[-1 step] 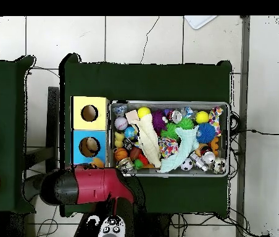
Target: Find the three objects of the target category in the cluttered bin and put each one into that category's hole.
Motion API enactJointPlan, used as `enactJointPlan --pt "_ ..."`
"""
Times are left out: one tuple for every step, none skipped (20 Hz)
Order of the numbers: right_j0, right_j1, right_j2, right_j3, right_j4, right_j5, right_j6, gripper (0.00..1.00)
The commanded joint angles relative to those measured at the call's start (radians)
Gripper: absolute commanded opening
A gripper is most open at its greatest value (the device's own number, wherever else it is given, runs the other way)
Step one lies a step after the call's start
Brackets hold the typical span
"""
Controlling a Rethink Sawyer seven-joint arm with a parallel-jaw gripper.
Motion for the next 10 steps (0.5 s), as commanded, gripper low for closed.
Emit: enactJointPlan --pt "0.007 -0.031 0.072 0.128 0.034 0.02 0.15 0.0" --pt "0.022 -0.062 0.058 0.143 0.036 0.047 0.16 0.0" --pt "0.026 -0.077 0.055 0.15 0.039 0.06 0.162 0.0" --pt "0.03 -0.092 0.052 0.158 0.043 0.073 0.164 0.0" --pt "0.028 -0.102 0.058 0.172 0.048 0.077 0.159 0.0" --pt "0.032 -0.115 0.053 0.181 0.045 0.083 0.156 0.0" --pt "0.035 -0.124 0.048 0.194 0.043 0.08 0.156 0.0" --pt "0.034 -0.134 0.048 0.206 0.043 0.084 0.151 0.0" --pt "0.036 -0.14 0.045 0.223 0.041 0.074 0.151 0.0" --pt "0.034 -0.144 0.044 0.233 0.039 0.068 0.148 0.0"
